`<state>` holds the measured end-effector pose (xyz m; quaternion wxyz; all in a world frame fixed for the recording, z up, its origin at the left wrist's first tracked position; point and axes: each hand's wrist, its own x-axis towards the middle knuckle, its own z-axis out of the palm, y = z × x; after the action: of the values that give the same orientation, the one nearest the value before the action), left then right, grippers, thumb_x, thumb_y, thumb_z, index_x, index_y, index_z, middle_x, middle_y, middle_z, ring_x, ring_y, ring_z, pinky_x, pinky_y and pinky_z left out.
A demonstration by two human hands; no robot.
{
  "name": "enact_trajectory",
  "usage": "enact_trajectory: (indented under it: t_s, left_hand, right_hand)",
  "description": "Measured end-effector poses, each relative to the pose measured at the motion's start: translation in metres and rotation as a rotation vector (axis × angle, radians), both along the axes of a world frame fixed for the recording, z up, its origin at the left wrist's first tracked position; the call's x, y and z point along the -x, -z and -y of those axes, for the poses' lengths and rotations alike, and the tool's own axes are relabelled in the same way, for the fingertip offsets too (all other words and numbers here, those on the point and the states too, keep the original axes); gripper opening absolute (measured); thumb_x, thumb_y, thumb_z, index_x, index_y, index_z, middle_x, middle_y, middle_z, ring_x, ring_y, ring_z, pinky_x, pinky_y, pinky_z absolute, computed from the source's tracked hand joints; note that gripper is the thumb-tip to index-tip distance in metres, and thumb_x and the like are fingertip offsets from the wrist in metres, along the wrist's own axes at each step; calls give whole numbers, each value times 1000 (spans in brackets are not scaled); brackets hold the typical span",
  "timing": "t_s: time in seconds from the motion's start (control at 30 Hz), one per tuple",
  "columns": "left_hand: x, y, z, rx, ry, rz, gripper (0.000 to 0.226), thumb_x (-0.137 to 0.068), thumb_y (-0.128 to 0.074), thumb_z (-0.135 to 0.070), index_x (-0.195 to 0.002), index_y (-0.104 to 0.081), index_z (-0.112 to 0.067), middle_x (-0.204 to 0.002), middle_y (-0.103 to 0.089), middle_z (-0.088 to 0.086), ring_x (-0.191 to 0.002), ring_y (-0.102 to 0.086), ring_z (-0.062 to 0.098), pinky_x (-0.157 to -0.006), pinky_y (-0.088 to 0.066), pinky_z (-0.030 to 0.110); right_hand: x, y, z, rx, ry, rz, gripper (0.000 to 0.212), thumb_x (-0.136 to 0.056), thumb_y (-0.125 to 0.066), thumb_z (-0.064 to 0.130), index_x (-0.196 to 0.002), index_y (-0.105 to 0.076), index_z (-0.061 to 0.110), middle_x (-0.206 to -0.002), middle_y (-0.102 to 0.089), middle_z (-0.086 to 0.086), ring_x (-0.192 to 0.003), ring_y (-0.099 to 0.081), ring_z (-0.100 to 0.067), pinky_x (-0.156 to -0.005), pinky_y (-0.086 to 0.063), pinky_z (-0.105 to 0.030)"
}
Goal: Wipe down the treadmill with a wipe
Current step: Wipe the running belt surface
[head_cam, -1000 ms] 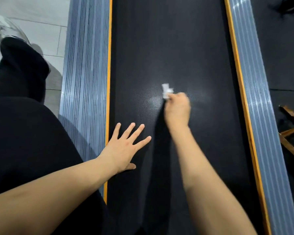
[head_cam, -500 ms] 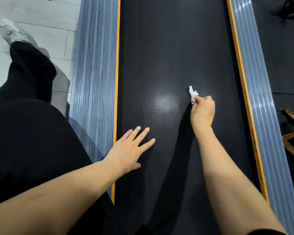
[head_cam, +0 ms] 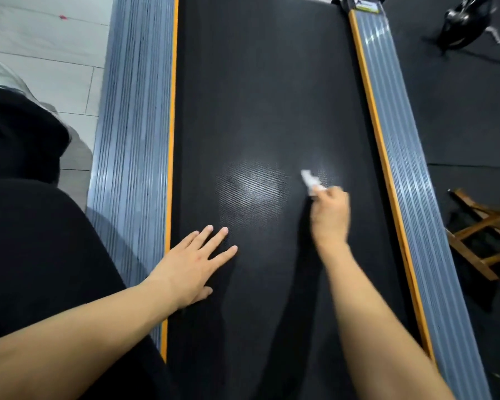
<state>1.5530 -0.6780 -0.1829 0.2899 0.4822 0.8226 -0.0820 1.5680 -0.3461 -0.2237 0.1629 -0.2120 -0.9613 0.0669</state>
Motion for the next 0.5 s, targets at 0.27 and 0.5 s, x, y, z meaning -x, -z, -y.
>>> enact_trajectory:
  t_s: [0.27, 0.5]
  left_hand:
    - [26, -12, -18, -112, 46, -130, 57, -88, -65, -40, -139, -55, -19, -146, -50, 19, -118, -56, 36, -94, -49, 47]
    - [111, 16, -50, -254, 46, -228, 89, -87, -57, -66, -162, -26, -30, -168, -16, 20, -151, -25, 43, -119, -23, 63]
  right_hand:
    - [-27, 26, -37, 126, 633, -125, 32, -89, -57, 2, -112, -74, 17, -109, -63, -10, -95, -54, -34, -85, -40, -39]
    - [-26, 38, -43, 177, 655, -199, 36, -96, -44, 14, -121, -68, 22, -118, -59, -3, -105, -51, -28, -96, -33, -30]
